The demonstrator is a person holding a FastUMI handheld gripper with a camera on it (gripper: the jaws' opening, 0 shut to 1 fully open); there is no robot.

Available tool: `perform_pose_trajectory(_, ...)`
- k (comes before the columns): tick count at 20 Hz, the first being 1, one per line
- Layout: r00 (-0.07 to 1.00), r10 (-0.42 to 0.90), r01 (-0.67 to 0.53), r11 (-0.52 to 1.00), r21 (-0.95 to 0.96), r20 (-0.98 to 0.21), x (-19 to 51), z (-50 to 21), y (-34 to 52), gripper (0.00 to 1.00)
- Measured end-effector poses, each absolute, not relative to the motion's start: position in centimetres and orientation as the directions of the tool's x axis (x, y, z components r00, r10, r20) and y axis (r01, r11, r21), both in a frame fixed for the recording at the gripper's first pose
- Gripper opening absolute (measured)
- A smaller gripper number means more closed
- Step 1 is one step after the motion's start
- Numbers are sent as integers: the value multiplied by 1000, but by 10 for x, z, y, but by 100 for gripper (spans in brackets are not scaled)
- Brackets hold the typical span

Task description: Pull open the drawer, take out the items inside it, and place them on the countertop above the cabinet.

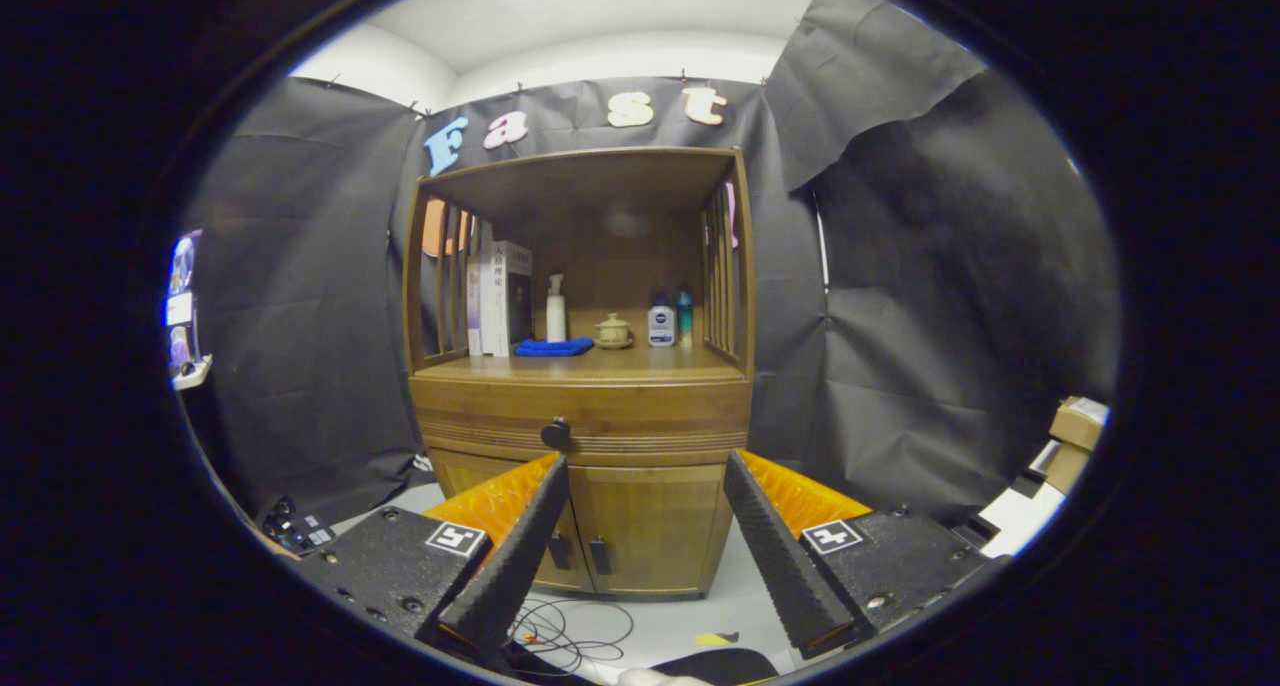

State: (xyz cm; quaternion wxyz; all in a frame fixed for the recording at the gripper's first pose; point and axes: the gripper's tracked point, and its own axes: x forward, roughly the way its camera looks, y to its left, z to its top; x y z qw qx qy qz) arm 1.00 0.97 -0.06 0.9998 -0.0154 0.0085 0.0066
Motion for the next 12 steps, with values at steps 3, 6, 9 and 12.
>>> perform_pose_trajectory(3, 1000, 18, -19, 999, -40, -20, 27, 3, 12, 100)
perform_pose_trajectory(6, 999, 35, -37, 998, -57, -34, 50, 8, 24, 100)
perform_pose_trajectory(9, 998, 60, -62, 993, -99, -19, 79, 16, 43, 100)
perform_pose_trajectory(12, 997, 80, -81, 991, -103, -16, 112, 19, 60, 100)
